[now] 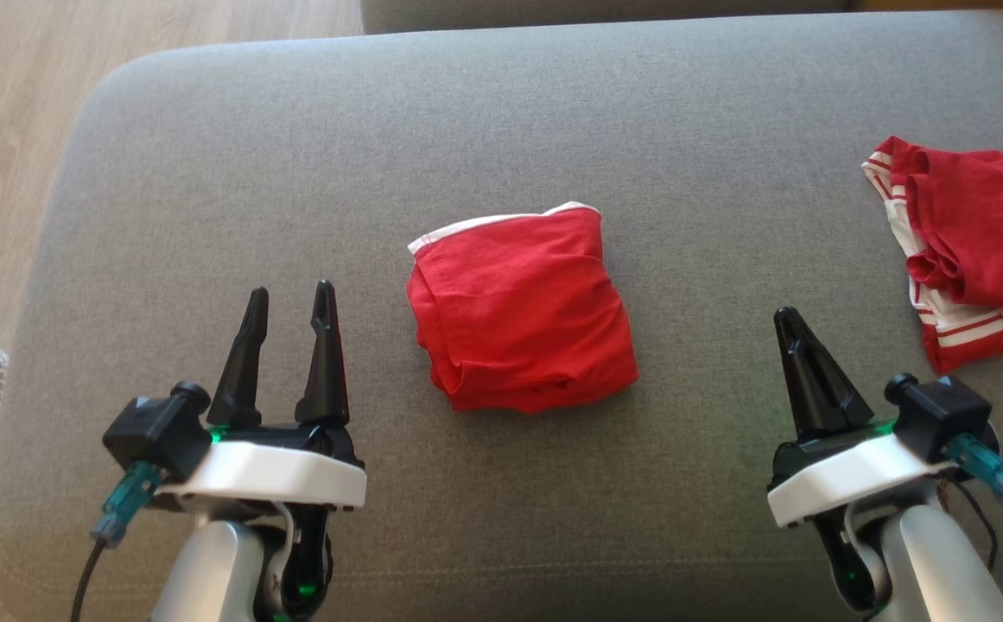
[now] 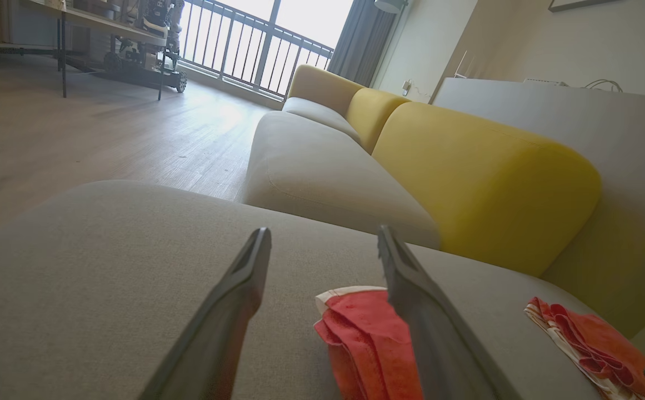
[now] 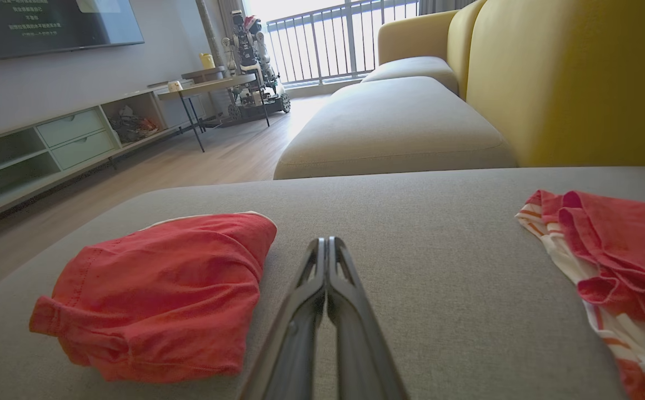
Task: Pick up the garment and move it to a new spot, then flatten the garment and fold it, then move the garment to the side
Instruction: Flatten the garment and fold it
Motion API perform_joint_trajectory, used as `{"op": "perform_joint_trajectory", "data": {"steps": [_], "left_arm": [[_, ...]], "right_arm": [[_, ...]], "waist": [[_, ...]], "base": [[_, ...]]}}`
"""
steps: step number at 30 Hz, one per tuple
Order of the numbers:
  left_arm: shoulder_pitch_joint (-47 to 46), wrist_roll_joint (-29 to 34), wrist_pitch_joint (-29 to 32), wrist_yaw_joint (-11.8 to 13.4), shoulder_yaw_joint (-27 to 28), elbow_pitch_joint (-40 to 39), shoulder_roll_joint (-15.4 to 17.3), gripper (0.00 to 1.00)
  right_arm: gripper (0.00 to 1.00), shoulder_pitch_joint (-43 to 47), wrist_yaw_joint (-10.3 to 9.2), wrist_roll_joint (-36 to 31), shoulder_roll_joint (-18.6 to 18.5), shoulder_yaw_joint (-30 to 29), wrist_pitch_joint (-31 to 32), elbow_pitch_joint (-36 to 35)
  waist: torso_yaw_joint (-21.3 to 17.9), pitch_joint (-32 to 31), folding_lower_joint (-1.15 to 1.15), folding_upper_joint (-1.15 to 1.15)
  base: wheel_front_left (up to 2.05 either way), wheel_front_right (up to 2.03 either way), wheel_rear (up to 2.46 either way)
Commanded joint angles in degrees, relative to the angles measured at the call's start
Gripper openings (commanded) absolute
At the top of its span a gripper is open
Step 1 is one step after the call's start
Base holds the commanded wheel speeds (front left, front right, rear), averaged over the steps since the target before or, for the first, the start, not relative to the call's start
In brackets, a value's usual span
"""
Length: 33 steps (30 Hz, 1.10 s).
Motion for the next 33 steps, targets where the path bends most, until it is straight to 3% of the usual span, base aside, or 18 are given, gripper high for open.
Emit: {"op": "perform_joint_trajectory", "data": {"steps": [1,8,17,27,33], "left_arm": [[-0.8,0.3,-0.3,0.3,1.4,-2.1,0.4,1.0],[-0.8,-0.3,-0.3,0.5,0.4,-2.3,0.4,1.0],[-2.5,-1.6,-0.3,0.2,-0.9,-2.5,0.4,1.0],[-4.6,-2.9,-0.3,0.6,-1.3,-2.8,0.4,1.0],[-5.1,-3.7,-0.3,0.9,-1.6,-3.2,0.4,1.0]], "right_arm": [[0.0,-0.5,-0.01,-0.8,0.5,1.0,-0.7,-2.3],[0.0,-1.1,-0.01,-2.1,1.4,2.0,-0.8,-3.2],[0.0,-9.8,-0.01,-2.7,0.8,10.1,-0.2,-1.1],[0.0,-19.6,-0.01,-1.3,0.7,17.2,-0.4,13.1],[0.0,-23.1,-0.01,-2.8,-0.2,15.4,-0.6,25.8]], "waist": [[-0.1,-0.1,0.0,0.0],[0.8,0.6,0.0,0.0],[5.5,4.9,0.0,0.0],[12.2,9.3,0.0,0.0],[14.5,10.6,0.0,0.0]], "base": [[0.0,0.0,0.0],[0.0,0.0,0.0],[0.0,0.0,0.0],[0.0,0.0,0.0],[0.0,0.0,0.0]]}}
